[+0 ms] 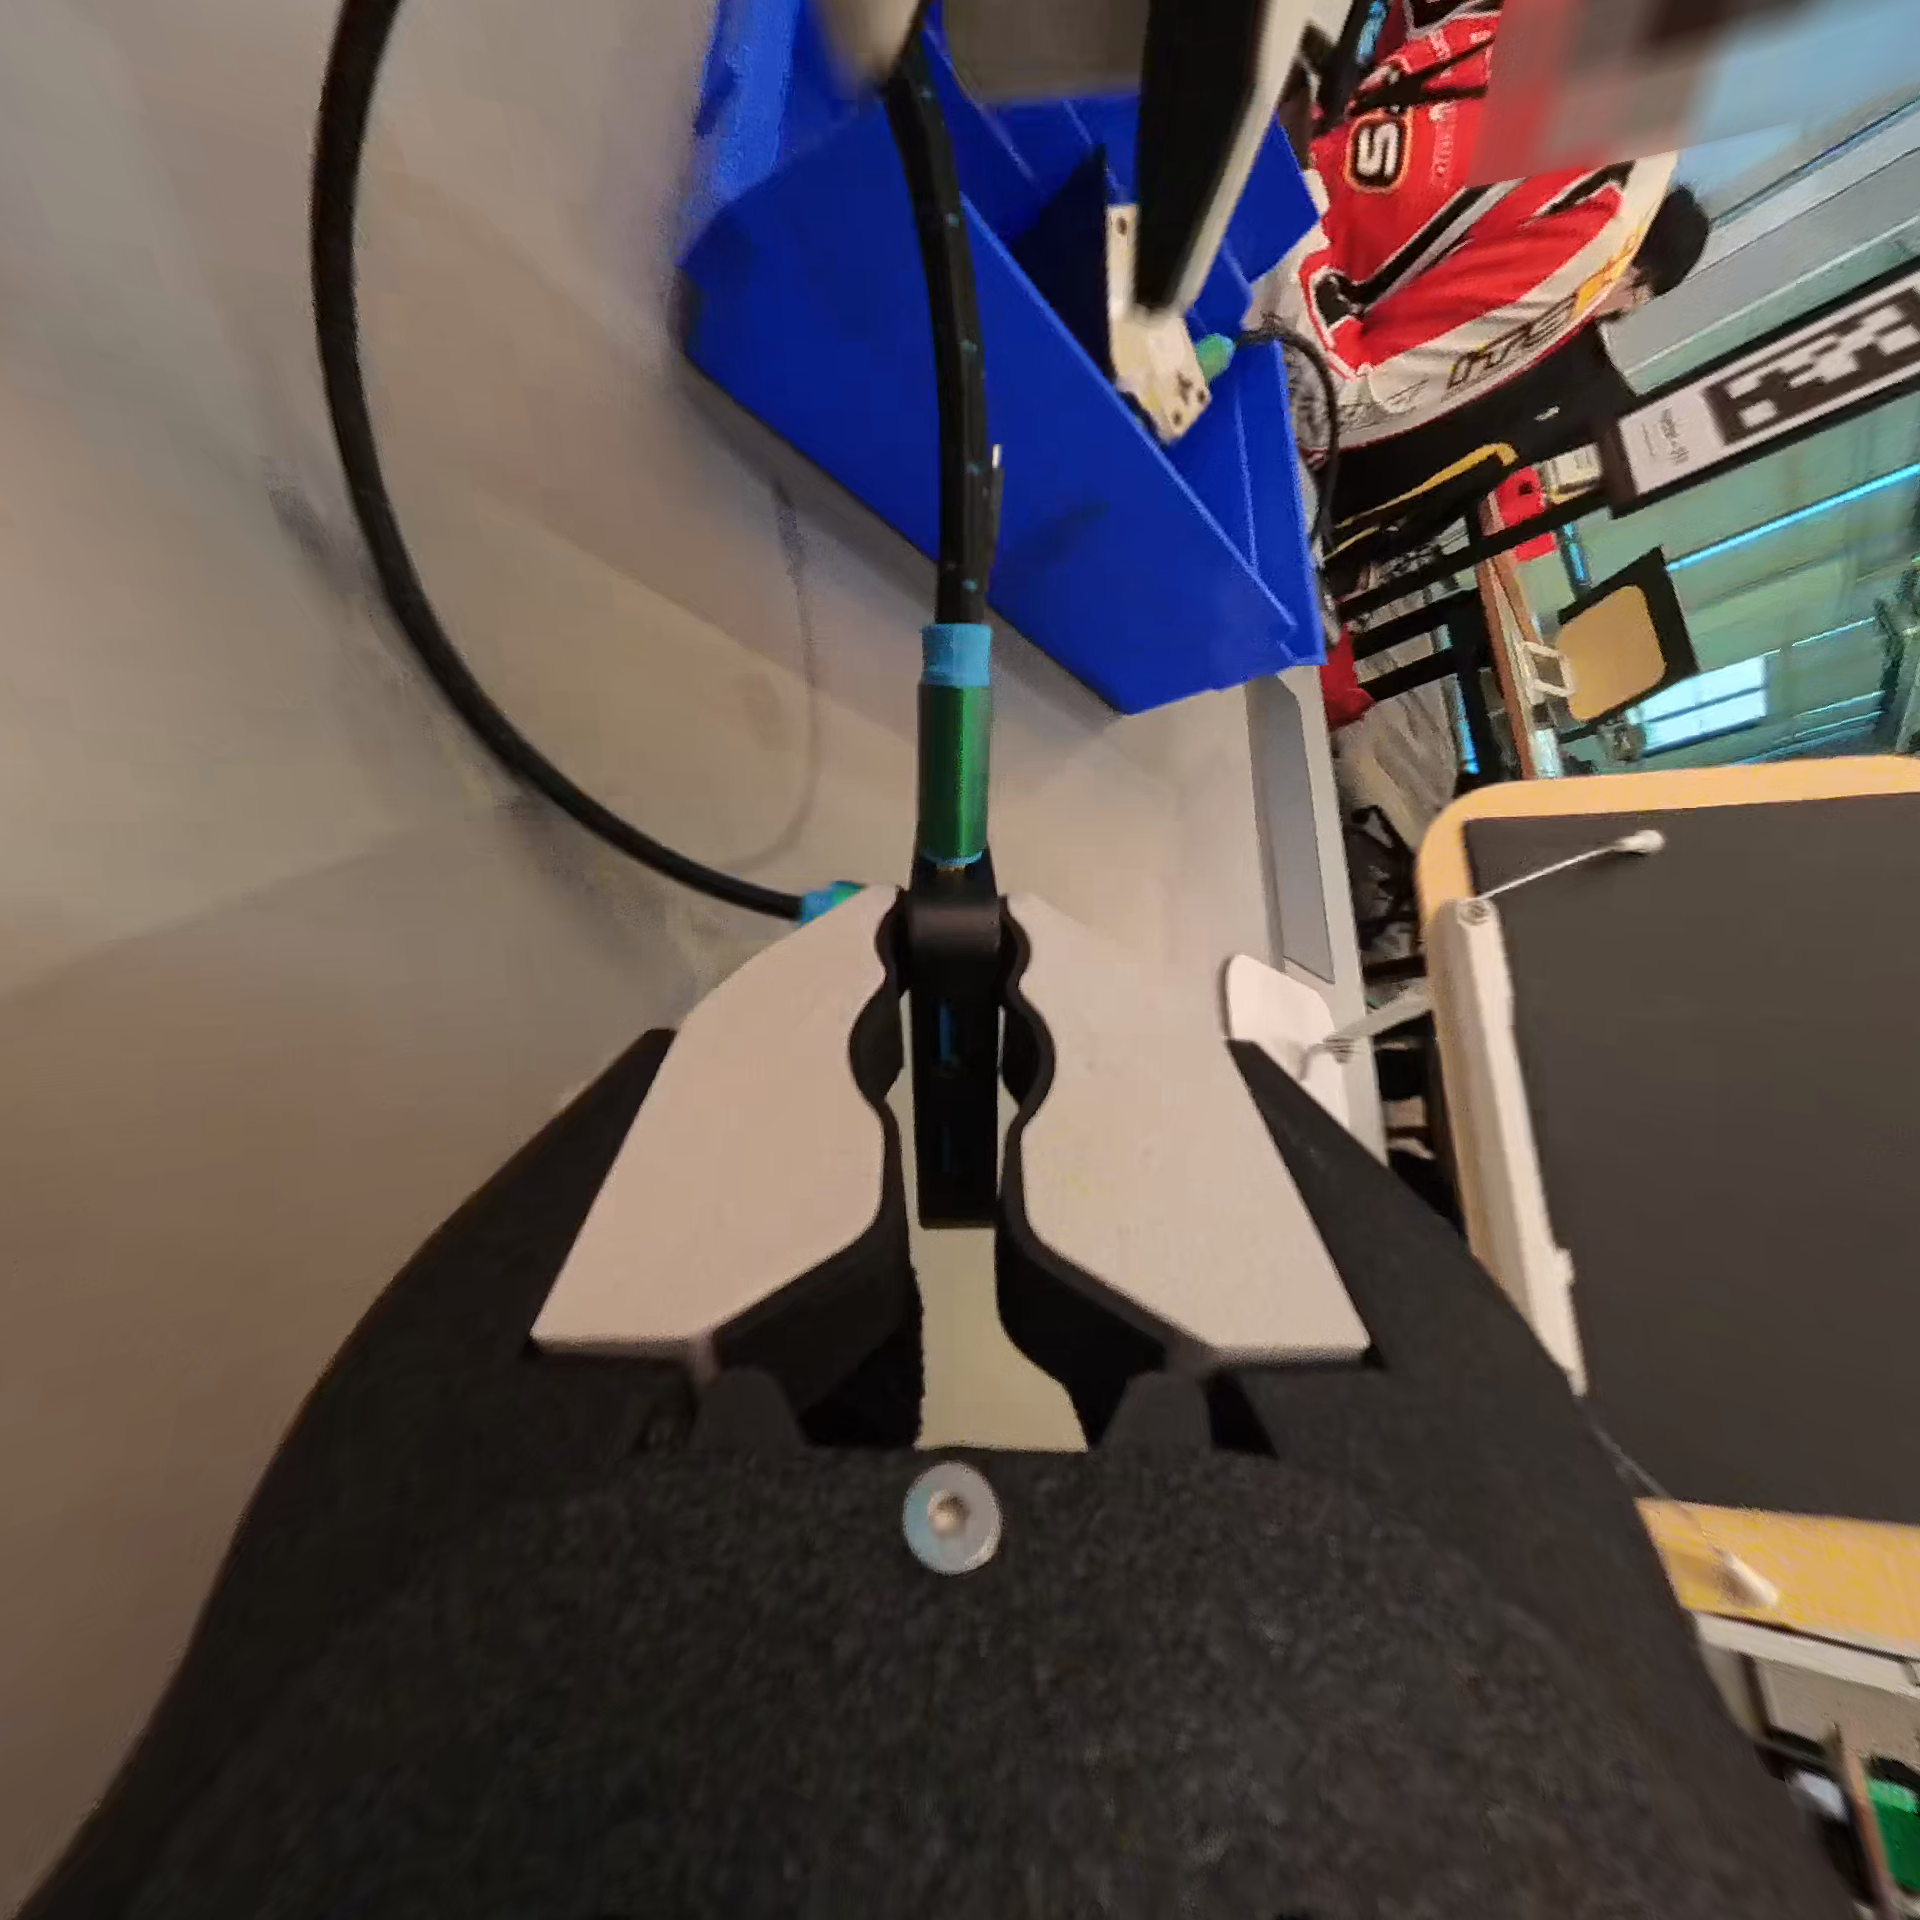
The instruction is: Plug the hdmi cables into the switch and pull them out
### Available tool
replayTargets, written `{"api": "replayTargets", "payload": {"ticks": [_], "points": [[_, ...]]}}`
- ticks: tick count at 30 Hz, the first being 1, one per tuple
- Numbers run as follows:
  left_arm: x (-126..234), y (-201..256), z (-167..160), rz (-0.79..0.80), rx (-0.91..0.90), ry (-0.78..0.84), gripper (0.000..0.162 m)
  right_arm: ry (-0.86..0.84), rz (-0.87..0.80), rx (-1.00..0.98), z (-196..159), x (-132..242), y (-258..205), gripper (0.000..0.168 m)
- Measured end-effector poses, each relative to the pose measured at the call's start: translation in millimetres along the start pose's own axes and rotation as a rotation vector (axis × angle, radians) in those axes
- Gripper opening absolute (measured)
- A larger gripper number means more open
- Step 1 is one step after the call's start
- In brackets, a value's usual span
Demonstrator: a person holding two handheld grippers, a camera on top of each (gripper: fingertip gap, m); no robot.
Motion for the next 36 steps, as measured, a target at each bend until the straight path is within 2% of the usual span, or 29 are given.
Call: {"api": "replayTargets", "payload": {"ticks": [2, 6, 10, 15, 16, 22, 27, 30, 31, 32, 33, 35, 36], "points": [[-13, 7, -13, -0.027, -0.135, -0.085, 0.045, 0.019, 0.033, -0.065, 4, 0, -9, 0.013], [-37, 16, -18, -0.019, -0.272, -0.083, 0.030, 0.038, 0.055, -0.076, 7, 2, -15, 0.013], [-41, 18, -19, 0.008, -0.377, -0.061, 0.012, 0.020, 0.031, -0.034, 9, 7, -16, 0.013], [-46, 21, -22, 0.048, -0.437, -0.077, 0.017, 0.006, 0.025, -0.032, 6, 8, -22, 0.013], [-47, 22, -23, 0.048, -0.433, -0.094, 0.012, -0.008, 0.019, -0.030, 6, 7, -22, 0.013], [-46, 26, -22, 0.064, -0.467, -0.127, 0.012, 0.004, 0.011, -0.036, 6, 7, -25, 0.013], [-43, 27, -25, 0.106, -0.549, -0.153, 0.011, 0.004, 0.023, 0.026, 4, 1, -26, 0.014], [-38, 26, -24, 0.111, -0.534, -0.134, 0.011, -0.012, 0.021, 0.050, 7, 0, -24, 0.014], [-32, 29, -17, 0.097, -0.529, -0.077, 0.011, -0.074, 0.012, 0.053, 1, 0, -22, 0.013], [-22, 31, -5, 0.082, -0.504, 0.010, 0.011, -0.241, 0.016, 0.093, -22, -1, -22, 0.013], [-10, 27, 4, 0.110, -0.488, 0.013, 0.011, -0.298, 0.017, 0.106, -39, 1, -23, 0.014], [5, 15, 5, 0.189, -0.516, -0.051, 0.011, -0.120, 0.019, -0.035, -10, 4, -19, 0.013], [9, 12, 5, 0.192, -0.482, -0.026, 0.011, -0.096, 0.013, -0.022, 6, 4, -16, 0.013]]}}
Point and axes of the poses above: each gripper's, where its closed fingertips meet, x back along the fingers, z out of its top, y = z × x across the jaws, the point moved 5 cm from there along x, back along the fingers, and after that the axes turned 9 degrees about y, right-handed, at the moved point
